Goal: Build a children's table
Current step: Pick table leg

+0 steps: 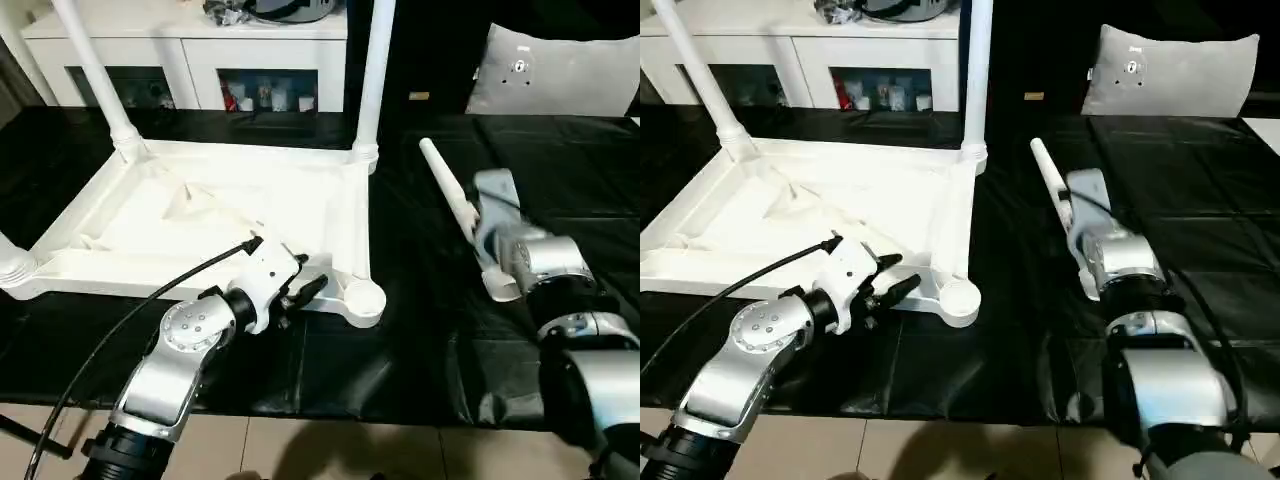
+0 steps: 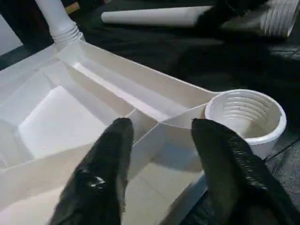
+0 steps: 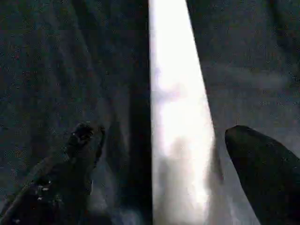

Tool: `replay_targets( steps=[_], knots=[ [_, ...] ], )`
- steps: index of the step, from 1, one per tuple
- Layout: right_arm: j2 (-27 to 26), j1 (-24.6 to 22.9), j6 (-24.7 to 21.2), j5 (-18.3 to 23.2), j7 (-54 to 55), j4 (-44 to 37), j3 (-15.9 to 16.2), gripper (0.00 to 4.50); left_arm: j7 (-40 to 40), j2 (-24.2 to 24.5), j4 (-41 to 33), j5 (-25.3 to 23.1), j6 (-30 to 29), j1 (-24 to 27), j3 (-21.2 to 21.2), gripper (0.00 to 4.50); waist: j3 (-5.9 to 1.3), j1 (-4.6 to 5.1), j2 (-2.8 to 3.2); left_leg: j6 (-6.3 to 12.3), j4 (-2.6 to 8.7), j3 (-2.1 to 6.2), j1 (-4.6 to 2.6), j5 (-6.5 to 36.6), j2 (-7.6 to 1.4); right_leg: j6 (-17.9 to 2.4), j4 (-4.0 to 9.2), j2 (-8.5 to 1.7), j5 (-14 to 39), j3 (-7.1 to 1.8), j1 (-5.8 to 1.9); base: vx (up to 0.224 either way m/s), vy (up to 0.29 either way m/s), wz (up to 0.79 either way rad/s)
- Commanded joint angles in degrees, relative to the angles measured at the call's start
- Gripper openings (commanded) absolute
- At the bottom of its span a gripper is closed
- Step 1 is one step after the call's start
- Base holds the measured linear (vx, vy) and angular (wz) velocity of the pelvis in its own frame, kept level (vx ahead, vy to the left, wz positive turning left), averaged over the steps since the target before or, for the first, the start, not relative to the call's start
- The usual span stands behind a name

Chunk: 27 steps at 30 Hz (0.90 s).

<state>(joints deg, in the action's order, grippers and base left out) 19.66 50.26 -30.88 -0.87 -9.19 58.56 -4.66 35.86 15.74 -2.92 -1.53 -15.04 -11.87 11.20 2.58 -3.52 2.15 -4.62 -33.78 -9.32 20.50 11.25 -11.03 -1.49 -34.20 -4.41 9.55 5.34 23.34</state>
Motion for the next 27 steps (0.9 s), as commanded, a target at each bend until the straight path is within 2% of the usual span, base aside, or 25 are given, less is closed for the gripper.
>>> replay_targets(
  steps=[1,5,9,11,12,18,23,24,27],
  knots=[
    [0.94,1.57,-1.92,-0.34,-0.77,2.37,-0.48,4.5,-0.07,0.76,-0.21,-0.69,-0.5,-0.61,0.09,2.71,-3.6,-0.16,-0.17,2.01,3.3,-0.06,0.1,10.26,-1.29,-12.2,3.7,-3.31,12.34,-2.49,-3.57,0.0,0.0,0.0],
    [1.31,1.82,-5.6,-0.29,-5.55,4.1,0.96,4.5,1.39,2.04,-1.07,-0.11,-1.28,0.0,0.49,3.0,-3.59,-0.32,-0.21,2.25,3.23,-0.08,0.11,10.63,-1.33,-11.79,3.68,-3.27,13.38,-2.41,-3.52,0.0,0.0,0.0],
    [1.26,2.02,-9.55,-0.18,-11.73,4.18,3.13,4.5,0.98,2.78,-0.5,-0.06,-0.62,0.74,0.11,3.0,-3.49,-0.49,-0.27,2.38,3.22,-0.09,0.21,10.79,-1.49,-11.69,3.72,-3.3,14.58,-2.35,-3.45,0.0,0.0,0.0],
    [1.13,2.2,-10.47,-0.64,-13.64,4.07,4.48,4.21,0.81,2.88,-0.31,-0.13,-0.52,0.83,0.02,3.14,-3.45,-0.61,-0.23,2.23,3.25,-0.08,0.15,11.58,-1.56,-11.39,3.81,-3.34,15.71,-2.34,-3.35,0.0,0.0,0.0],
    [1.01,2.11,-10.85,-0.44,-14.46,3.62,4.73,4.14,0.78,2.9,-0.19,-0.16,-0.44,0.8,-0.01,3.14,-3.41,-0.58,-0.43,2.16,3.28,-0.09,0.15,11.72,-1.59,-11.3,3.88,-3.36,16.1,-2.35,-3.32,0.0,0.0,0.0],
    [0.03,0.25,-14.62,0.13,-18.73,-1.12,6.82,3.66,0.86,3.34,0.42,0.02,-0.07,0.77,0.52,3.14,-3.32,-0.99,-0.41,1.55,3.45,0.05,0.02,12.43,-1.59,-9.66,4.14,-3.4,18.72,-2.41,-3.22,0.0,0.0,0.0],
    [0.54,-1.84,-17.05,-3.03,-20.58,-4.18,11.86,3.26,1.28,3.6,0.25,0.16,-0.05,1.13,0.94,3.14,-3.32,-1.04,-0.38,0.77,3.54,0.12,-0.1,13.0,-1.61,-9.75,4.1,-3.45,18.73,-2.48,-3.12,0.0,0.0,0.0],
    [0.69,-2.1,-17.31,-3.4,-20.93,-4.5,12.37,3.18,1.4,3.66,0.33,0.19,-0.08,1.03,1.03,3.14,-3.27,-1.09,-0.23,0.71,3.54,0.08,-0.14,13.24,-1.59,-9.56,4.23,-3.44,19.03,-2.52,-3.06,0.0,0.0,0.0],
    [1.12,-2.96,-18.86,-2.16,-22.35,-6.94,11.74,2.86,1.84,3.97,0.7,0.27,0.04,0.64,1.39,3.14,-3.26,-1.21,-0.24,0.54,3.62,0.1,-0.25,13.89,-1.6,-8.98,4.32,-3.35,19.23,-2.58,-3.09,0.0,0.0,0.0]
  ],
)
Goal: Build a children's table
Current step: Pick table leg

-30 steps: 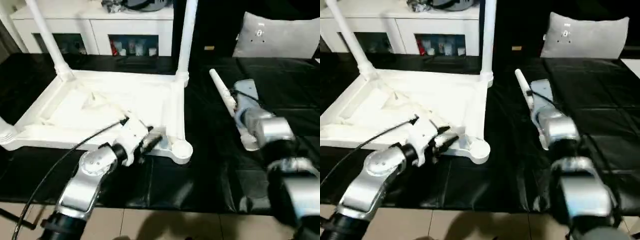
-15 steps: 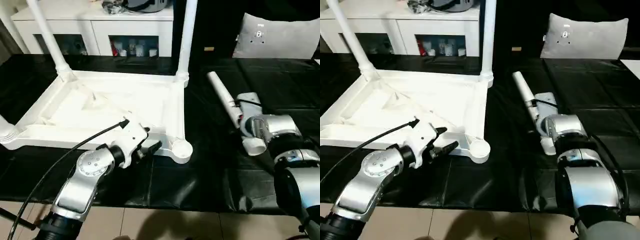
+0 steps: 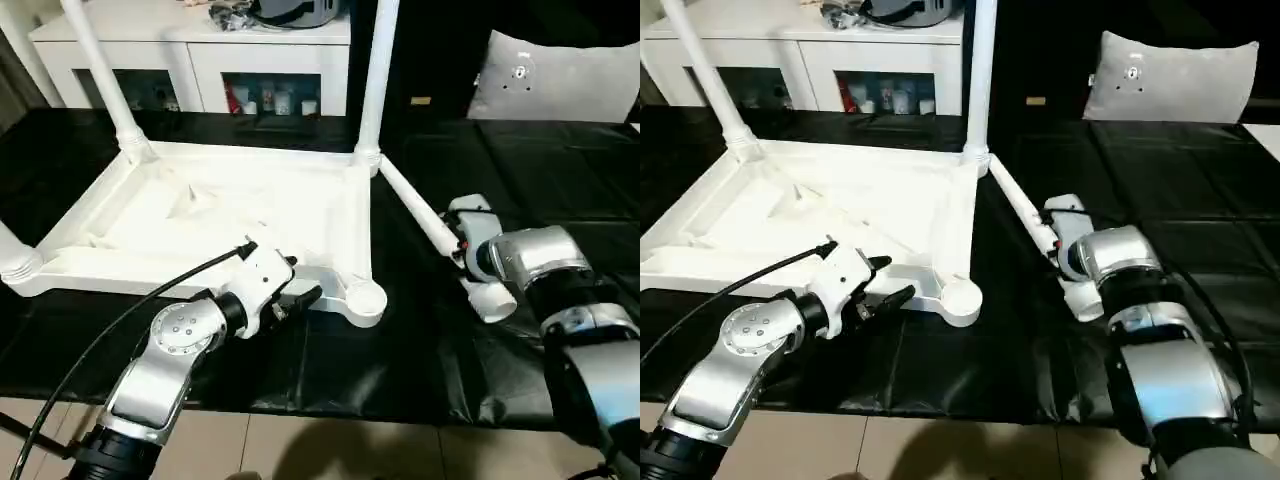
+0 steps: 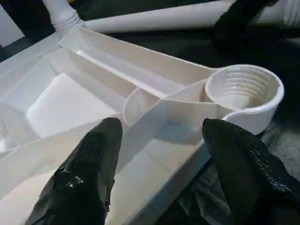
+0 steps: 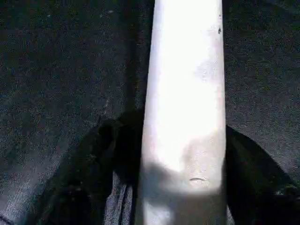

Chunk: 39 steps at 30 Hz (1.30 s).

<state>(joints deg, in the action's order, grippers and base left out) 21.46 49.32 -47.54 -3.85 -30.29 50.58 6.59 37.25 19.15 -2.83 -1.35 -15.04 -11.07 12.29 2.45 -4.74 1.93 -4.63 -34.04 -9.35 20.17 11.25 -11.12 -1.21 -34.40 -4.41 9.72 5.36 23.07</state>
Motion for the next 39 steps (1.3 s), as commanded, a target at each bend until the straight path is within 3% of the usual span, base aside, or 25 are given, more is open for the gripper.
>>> replay_targets(
  steps=[1,9,10,11,14,21,22,26,28,30,31,32,34,36,39],
  knots=[
    [-0.64,-2.05,-2.33,1.22,-1.38,0.87,0.2,2.78,0.5,0.61,0.65,0.1,0.09,-0.2,0.34,3.14,-3.15,-0.08,-0.05,0.46,3.9,0.16,0.04,14.03,-1.5,-9.33,4.46,-3.38,19.01,-2.61,-2.86,0.0,0.0,0.0],
    [0.53,-2.62,-2.64,2.19,-2.93,0.92,-1.09,2.12,1.75,1.15,1.37,0.36,0.39,-0.68,1.1,3.14,-3.24,-0.04,0.1,0.26,3.86,0.18,-0.02,14.05,-1.51,-9.92,4.38,-3.3,17.63,-2.62,-2.86,0.0,0.0,0.0],
    [0.84,-2.8,-2.72,2.1,-3.05,1.09,-1.29,2.03,2.03,1.14,1.52,0.57,0.43,-0.74,1.18,3.14,-3.26,-0.09,0.74,0.13,3.84,0.26,-0.03,14.16,-1.5,-10.12,4.25,-3.31,17.16,-2.6,-2.89,0.0,0.0,0.0],
    [0.84,-2.8,-2.72,2.1,-3.05,1.09,-1.29,2.03,2.03,1.14,1.52,0.57,0.43,-0.74,1.18,3.14,-3.27,0.0,0.33,0.18,3.81,0.19,-0.01,14.11,-1.45,-10.17,4.36,-3.22,16.68,-2.57,-2.95,0.0,0.0,0.0],
    [1.13,-3.11,-2.85,2.36,-2.75,1.03,-1.52,1.94,2.59,1.28,1.56,0.74,0.39,-0.53,1.36,3.14,-3.21,-0.01,0.54,0.05,3.85,0.22,-0.09,15.05,-1.47,-10.32,4.48,-3.26,17.41,-2.5,-2.94,0.0,0.0,0.0],
    [2.0,-5.02,-0.69,4.55,1.0,0.03,-6.96,1.9,2.66,1.3,2.38,1.0,1.06,-0.59,1.63,3.14,-2.96,0.05,0.79,-0.59,4.02,0.43,-0.54,18.39,-1.37,-8.62,5.2,-3.18,22.08,-2.32,-2.67,0.0,0.0,0.0],
    [2.08,-5.13,0.42,6.21,3.29,-0.33,-10.31,1.89,2.41,0.95,2.53,1.23,1.44,-0.47,1.34,3.14,-2.97,0.05,0.92,-0.7,4.06,0.54,-0.53,18.78,-1.34,-8.42,5.17,-3.24,22.51,-2.28,-2.73,0.0,0.0,0.0],
    [2.76,-5.72,3.37,8.52,9.31,-3.02,-16.7,1.89,1.21,0.01,2.72,1.71,2.23,-0.59,0.27,3.14,-2.93,0.25,0.66,-0.8,4.06,0.57,-0.6,19.36,-1.22,-7.64,5.5,-3.23,23.83,-2.17,-2.58,0.0,0.0,0.0],
    [2.26,-6.28,8.2,11.39,12.28,-5.91,-21.78,1.89,0.34,-0.48,2.62,2.01,2.51,-0.8,-0.41,3.14,-3.2,0.2,0.32,-0.52,3.92,0.49,-0.49,18.04,-1.09,-7.32,5.39,-3.31,23.2,-2.2,-2.66,0.0,0.0,0.0],
    [1.63,-6.57,10.89,13.29,13.14,-7.81,-24.67,1.88,-0.25,-0.89,2.53,2.3,2.59,-0.94,-0.9,3.14,-3.28,0.18,0.09,0.08,3.91,0.32,-0.2,16.27,-1.03,-7.4,5.27,-3.26,21.33,-2.29,-2.79,0.0,0.0,0.0],
    [0.06,-7.34,16.8,16.65,12.62,-11.3,-28.66,1.88,-1.27,-1.52,2.25,2.68,2.6,-1.19,-1.62,3.14,-3.48,0.12,-0.01,0.49,3.84,0.33,0.03,14.94,-1.08,-7.79,4.9,-3.39,19.96,-2.27,-2.93,0.0,0.0,0.0],
    [-0.91,-7.79,19.76,18.63,11.75,-13.47,-30.62,1.87,-1.92,-1.92,2.07,2.96,2.51,-1.34,-2.07,3.14,-3.52,0.17,-0.11,0.92,3.82,0.22,0.15,14.15,-1.06,-7.71,4.93,-3.4,19.08,-2.34,-3.0,0.0,0.0,0.0],
    [-3.58,-8.93,21.31,24.24,7.75,-20.58,-34.41,1.86,-4.63,-3.58,1.01,4.06,0.28,-2.01,-4.06,3.14,-3.75,0.31,-0.2,2.7,3.62,0.13,0.55,10.67,-1.09,-8.63,4.17,-3.24,14.88,-2.37,-3.31,0.0,0.0,0.0],
    [-6.09,-10.54,20.07,29.34,3.06,-27.74,-35.38,1.86,-6.3,-4.88,0.28,5.33,-0.18,-2.94,-5.61,3.14,-3.88,0.13,0.08,4.54,3.39,0.1,0.77,6.97,-1.16,-9.71,3.88,-3.21,11.55,-2.39,-3.31,0.0,0.0,0.0],
    [-9.79,-14.34,17.77,36.4,-4.6,-39.04,-32.76,1.86,-7.45,-7.15,-1.02,8.79,-1.39,-5.44,-8.14,3.14,-3.74,-0.26,0.31,6.27,3.3,-0.09,0.83,5.49,-1.36,-9.89,3.87,-3.18,10.56,-2.44,-3.27,0.0,0.0,0.0]
  ],
)
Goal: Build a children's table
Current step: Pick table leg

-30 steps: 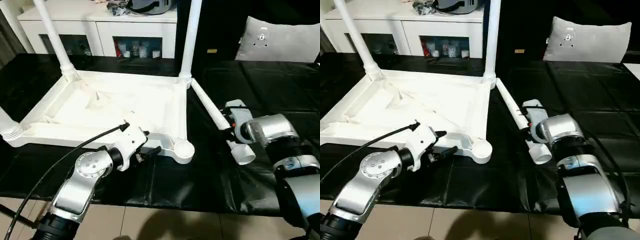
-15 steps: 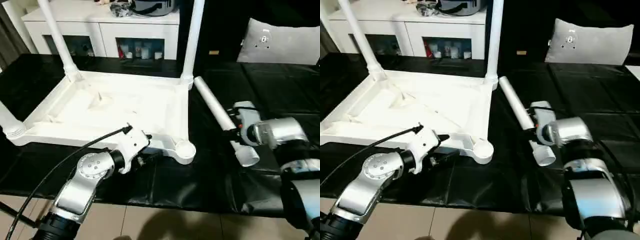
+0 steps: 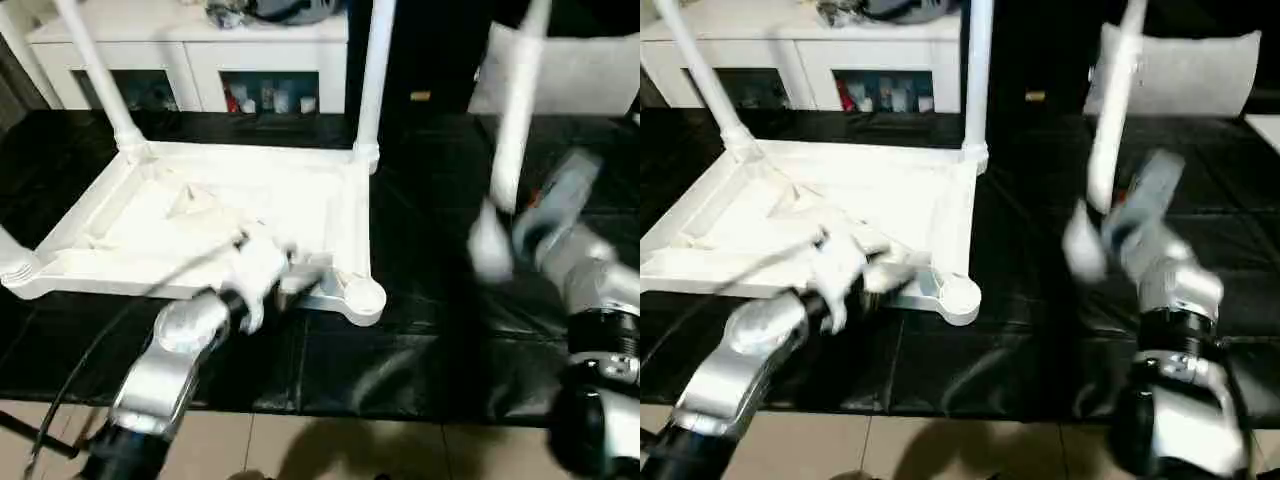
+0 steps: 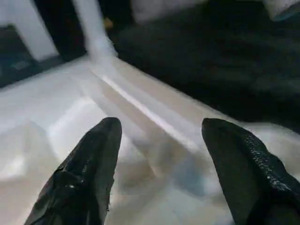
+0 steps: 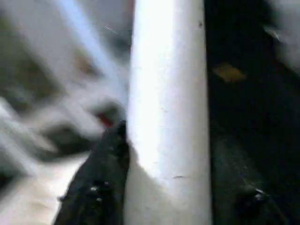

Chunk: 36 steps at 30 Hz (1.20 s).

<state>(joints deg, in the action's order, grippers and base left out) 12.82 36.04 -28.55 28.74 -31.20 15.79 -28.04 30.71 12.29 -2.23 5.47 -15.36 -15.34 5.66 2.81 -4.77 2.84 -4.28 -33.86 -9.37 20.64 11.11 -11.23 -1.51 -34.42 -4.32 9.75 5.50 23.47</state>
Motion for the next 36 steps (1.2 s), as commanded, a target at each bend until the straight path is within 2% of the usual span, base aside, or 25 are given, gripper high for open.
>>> replay_targets(
  steps=[1,3,4,5,6,7,9,10,11,12,14,15,16,18,19,21,22,26,27,29,32,34,36],
  knots=[
    [-1.95,-2.08,-1.69,5.16,-4.83,-6.69,3.1,1.86,-0.96,-0.93,-2.05,3.06,-1.66,-2.03,-2.1,3.14,-4.17,-0.45,-0.57,6.03,3.15,0.02,0.27,5.23,-1.43,-9.68,3.84,-3.35,10.17,-2.59,-3.56,0.0,0.0,0.0],
    [-2.33,-2.49,-1.86,5.75,-5.25,-7.79,3.79,1.86,-0.94,-1.23,-2.25,3.66,-2.08,-2.56,-2.44,3.14,-4.01,-0.5,-0.63,5.29,3.3,0.02,0.23,5.62,-1.52,-9.89,3.97,-3.31,11.64,-2.56,-3.42,0.0,0.0,0.0],
    [-3.73,-4.36,-1.86,8.1,-7.11,-11.5,6.38,1.86,-0.76,-2.6,-3.23,6.76,-3.8,-4.54,-3.78,3.14,-3.93,-0.65,-0.72,4.62,3.36,-0.08,0.1,6.24,-1.5,-9.65,4.12,-3.43,13.32,-2.65,-3.31,0.0,0.0,0.0],
    [-4.24,-5.18,-2.1,9.06,-8.4,-12.8,7.61,1.86,-0.71,-3.39,-3.62,9.07,-5.02,-5.88,-4.84,3.14,-3.86,-0.78,-1.05,4.22,3.37,-0.17,0.1,7.09,-1.46,-9.09,4.45,-3.52,14.79,-2.71,-3.28,0.0,0.0,0.0],
    [-4.32,-5.3,-2.15,9.17,-8.55,-13.0,7.72,1.86,-0.73,-3.49,-3.68,9.35,-5.19,-6.03,-4.97,3.14,-3.86,-0.88,-0.93,3.93,3.42,-0.17,0.09,7.31,-1.42,-8.99,4.28,-3.56,15.32,-2.71,-3.35,0.0,0.0,0.0],
    [-5.09,-6.55,-3.07,10.29,-10.05,-14.97,8.64,1.86,-0.61,-4.51,-4.41,12.75,-7.17,-7.72,-6.42,3.14,-3.92,-0.94,-1.46,3.76,3.41,-0.19,0.19,6.77,-1.36,-8.5,4.35,-3.47,15.44,-2.72,-3.41,0.0,0.0,0.0],
    [-5.7,-7.34,-4.19,11.29,-11.17,-16.13,9.08,1.86,-0.41,-5.12,-5.11,15.3,-8.63,-9.07,-7.44,3.51,-3.89,-1.31,-1.21,3.62,3.46,-0.01,0.28,6.27,-1.52,-8.24,4.26,-3.63,15.82,-2.75,-3.28,0.0,0.0,0.0],
    [-6.02,-7.63,-4.86,11.84,-11.84,-16.41,9.47,1.86,-0.46,-5.48,-5.4,16.71,-9.55,-10.0,-8.06,3.51,-3.92,-1.44,-1.97,3.62,3.43,-0.07,0.5,5.29,-1.41,-8.26,3.94,-3.65,15.12,-2.81,-3.46,0.0,0.0,0.0],
    [-6.36,-8.09,-5.65,12.3,-12.86,-16.49,10.62,1.86,-0.55,-6.12,-5.78,19.03,-11.07,-11.42,-8.99,3.51,-3.87,-1.54,-1.93,3.62,3.38,-0.14,0.48,4.84,-1.39,-8.07,4.09,-3.6,15.24,-2.83,-3.28,0.0,0.0,0.0],
    [-6.49,-8.36,-5.86,12.34,-13.52,-16.34,11.35,1.86,-0.41,-6.51,-6.05,20.38,-11.98,-11.98,-9.31,3.56,-3.85,-1.69,-1.76,3.58,3.39,-0.13,0.36,5.0,-1.42,-7.99,4.13,-3.68,15.56,-2.82,-3.2,0.0,0.0,0.0],
    [-6.66,-8.62,-6.1,12.4,-14.26,-15.96,12.09,1.86,-0.04,-7.01,-6.46,22.14,-13.09,-12.51,-9.54,3.7,-3.84,-1.81,-1.88,3.32,3.39,-0.12,0.45,5.07,-1.43,-7.72,4.2,-3.71,15.59,-2.83,-3.24,0.0,0.0,0.0],
    [-6.67,-8.72,-6.08,12.54,-14.39,-15.66,12.44,1.86,0.1,-7.34,-6.86,23.36,-13.89,-12.66,-9.68,3.94,-3.86,-1.82,-2.23,3.17,3.42,-0.08,0.54,4.53,-1.42,-7.63,4.04,-3.73,15.06,-2.85,-3.36,0.0,0.0,0.0],
    [-6.66,-8.77,-6.13,12.59,-14.54,-15.35,12.78,1.86,0.08,-7.74,-7.22,24.49,-14.57,-12.82,-9.87,3.93,-3.85,-1.86,-2.19,3.15,3.39,-0.14,0.51,4.27,-1.4,-7.48,4.1,-3.71,14.85,-2.91,-3.28,0.0,0.0,0.0],
    [-6.49,-9.18,-5.92,12.71,-14.85,-14.91,13.95,1.86,-0.63,-8.78,-7.99,27.37,-16.54,-13.48,-10.66,4.06,-3.95,-1.97,-2.53,3.06,3.29,-0.23,0.6,3.55,-1.32,-7.4,3.95,-3.73,14.17,-2.94,-3.4,0.0,0.0,0.0],
    [-6.33,-9.39,-5.87,12.36,-15.17,-14.7,14.65,1.86,-1.06,-9.33,-8.11,28.88,-17.52,-13.84,-11.19,4.06,-3.96,-2.07,-2.42,2.95,3.21,-0.23,0.67,3.04,-1.32,-7.76,3.77,-3.76,13.4,-2.93,-3.42,0.0,0.0,0.0],
    [-6.24,-9.48,-5.83,12.08,-15.37,-14.54,15.1,1.86,-1.31,-9.63,-8.1,29.84,-18.13,-14.1,-11.56,4.33,-3.96,-2.07,-2.49,2.93,3.25,-0.19,0.63,3.3,-1.34,-7.69,3.87,-3.67,13.29,-2.89,-3.41,0.0,0.0,0.0],
    [-6.04,-9.79,-6.0,11.45,-16.31,-14.47,16.57,1.86,-1.25,-9.93,-8.06,31.36,-19.39,-14.6,-11.81,4.37,-3.96,-2.0,-2.69,2.93,3.24,-0.19,0.67,3.39,-1.34,-7.38,3.88,-3.63,13.1,-2.89,-3.51,0.0,0.0,0.0],
    [-6.1,-10.02,-5.42,9.91,-16.38,-14.6,18.81,1.86,-1.54,-10.07,-7.7,31.48,-20.21,-15.17,-11.11,4.49,-3.89,-1.94,-2.71,2.69,3.28,-0.11,0.61,3.36,-1.34,-6.81,3.93,-3.6,12.88,-2.89,-3.53,0.0,0.0,0.0],
    [-6.16,-10.07,-4.79,8.93,-16.0,-14.39,19.68,1.86,-1.93,-10.29,-7.55,31.45,-20.35,-15.35,-10.81,4.49,-3.91,-2.01,-2.55,2.5,3.29,-0.09,0.57,3.41,-1.39,-6.79,3.9,-3.66,12.97,-2.89,-3.52,0.0,0.0,0.0],
    [-6.76,-10.29,-2.32,5.83,-14.42,-13.5,22.05,1.86,-3.31,-10.73,-6.59,29.31,-19.58,-15.72,-8.99,4.49,-4.0,-2.03,-2.63,2.03,3.26,-0.06,0.58,3.22,-1.4,-6.71,3.86,-3.7,12.45,-2.93,-3.56,0.0,0.0,0.0],
    [-7.83,-10.41,0.09,3.41,-12.7,-12.97,23.6,1.86,-5.96,-10.93,-4.42,25.02,-17.13,-16.18,-7.37,4.49,-3.9,-1.95,-2.64,2.01,3.32,-0.03,0.61,3.6,-1.35,-6.26,3.98,-3.59,12.29,-2.96,-3.57,0.0,0.0,0.0],
    [-9.59,-10.2,6.9,-3.43,-8.18,-10.83,26.69,1.86,-10.46,-12.76,-1.0,19.57,-11.54,-17.01,-6.54,4.5,-3.89,-1.87,-2.43,1.24,3.29,0.08,0.75,4.08,-1.31,-4.82,4.36,-3.7,13.56,-2.84,-3.45,0.0,0.0,0.0],
    [-10.46,-9.95,11.81,-7.37,-5.72,-8.86,28.08,1.86,-11.32,-13.25,-0.34,18.11,-9.78,-17.09,-6.12,4.5,-4.02,-1.89,-2.46,0.48,3.35,0.1,0.61,4.42,-1.24,-4.32,4.25,-3.76,14.15,-2.88,-3.69,0.0,0.0,0.0]
  ],
)
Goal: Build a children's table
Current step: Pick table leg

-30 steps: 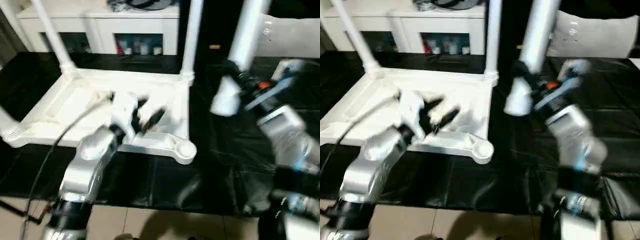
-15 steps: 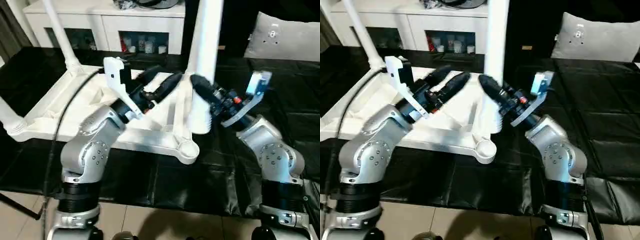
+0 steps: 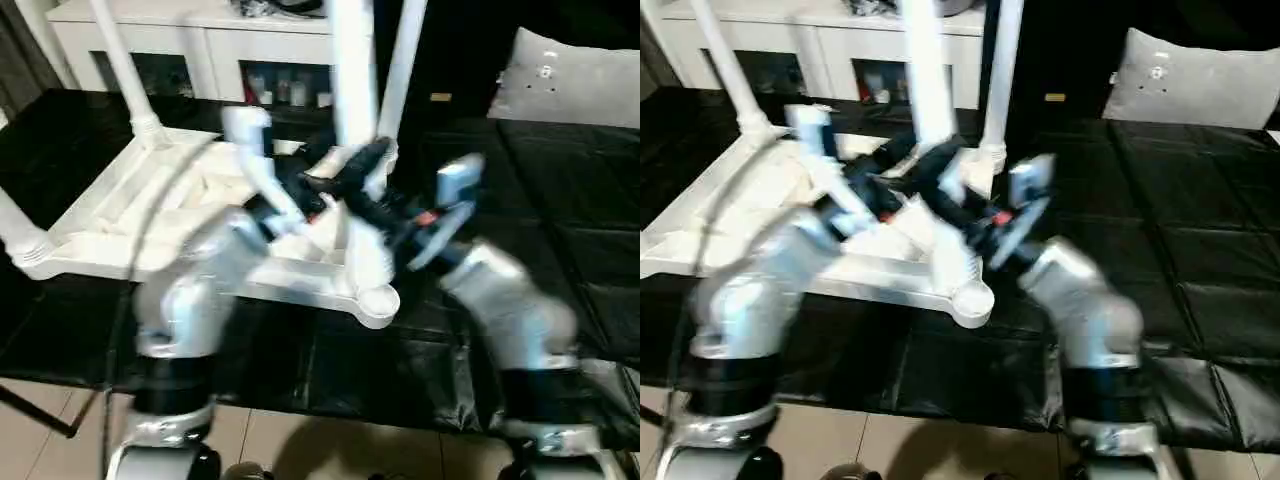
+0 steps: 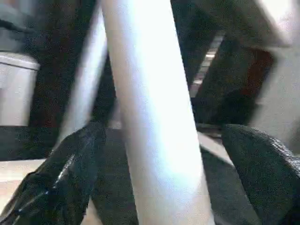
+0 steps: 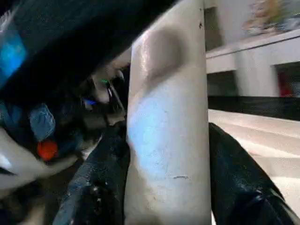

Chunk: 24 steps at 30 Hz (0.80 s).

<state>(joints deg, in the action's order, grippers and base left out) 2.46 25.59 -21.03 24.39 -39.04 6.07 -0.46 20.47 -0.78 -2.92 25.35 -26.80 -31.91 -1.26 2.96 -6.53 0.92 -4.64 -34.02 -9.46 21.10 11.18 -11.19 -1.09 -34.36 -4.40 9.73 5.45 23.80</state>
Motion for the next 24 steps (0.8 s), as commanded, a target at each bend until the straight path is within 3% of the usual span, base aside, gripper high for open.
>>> replay_targets(
  steps=[1,2,3,4,5,10,15,24],
  knots=[
    [-1.01,0.79,8.92,-6.23,4.43,2.87,1.38,1.86,-1.92,-0.98,0.75,-2.63,2.96,-0.53,1.04,4.32,-4.23,-0.26,-0.14,0.71,3.53,0.31,0.14,4.13,-1.51,-5.22,4.06,-3.85,13.27,-2.86,-3.81,0.0,0.0,0.0],
    [-2.27,1.05,15.31,-9.65,7.89,4.58,1.53,1.86,-2.69,-1.76,1.39,-4.03,5.33,-0.57,1.67,4.13,-4.13,-0.04,-0.29,0.5,3.49,0.21,0.21,4.4,-1.49,-5.45,4.07,-3.75,12.98,-2.88,-3.7,0.0,0.0,0.0],
    [-2.27,1.05,15.31,-9.65,7.89,4.58,1.53,1.86,-2.69,-1.76,1.39,-4.03,5.33,-0.57,1.67,4.13,-4.29,-0.06,-0.31,0.23,3.44,0.25,0.19,4.25,-1.41,-5.87,3.93,-3.83,12.14,-2.87,-3.77,0.0,0.0,0.0],
    [-4.71,1.27,21.83,-12.16,12.07,6.31,0.78,1.86,-3.94,-2.6,2.37,-6.16,8.59,-0.62,2.74,4.13,-4.29,-0.11,-0.17,0.55,3.45,0.28,0.24,4.0,-1.42,-6.48,3.77,-3.85,10.58,-2.95,-3.69,0.0,0.0,0.0],
    [-6.0,1.41,23.52,-12.14,13.52,6.99,0.05,1.86,-4.32,-2.8,2.8,-6.93,9.91,-0.63,3.24,3.98,-4.29,0.02,-0.2,0.79,3.5,0.27,0.16,4.59,-1.39,-6.72,3.72,-3.76,10.13,-2.96,-3.8,0.0,0.0,0.0],
    [-7.14,1.42,26.7,-13.66,15.4,9.37,1.06,1.86,-5.67,-4.94,3.78,-7.23,12.28,-0.31,2.94,3.54,-4.18,0.26,0.01,2.09,3.53,0.27,0.17,5.6,-1.46,-7.97,3.57,-3.53,8.05,-2.95,-4.0,0.0,0.0,0.0],
    [-7.89,1.95,34.06,-16.66,16.43,13.2,2.03,1.86,-5.37,-6.34,5.04,-7.58,14.14,0.69,3.87,3.1,-4.06,0.27,0.05,2.42,3.6,0.21,0.17,7.51,-1.45,-7.65,3.96,-3.66,11.03,-2.92,-3.92,0.0,0.0,0.0],
    [-8.19,2.17,37.86,-18.29,16.13,15.5,3.97,1.86,-4.47,-6.67,5.74,-7.3,14.65,0.62,4.07,2.36,-4.18,0.4,0.29,3.02,3.57,0.39,0.09,7.23,-1.58,-8.84,3.52,-3.54,8.09,-2.94,-4.01,0.0,0.0,0.0]
  ],
)
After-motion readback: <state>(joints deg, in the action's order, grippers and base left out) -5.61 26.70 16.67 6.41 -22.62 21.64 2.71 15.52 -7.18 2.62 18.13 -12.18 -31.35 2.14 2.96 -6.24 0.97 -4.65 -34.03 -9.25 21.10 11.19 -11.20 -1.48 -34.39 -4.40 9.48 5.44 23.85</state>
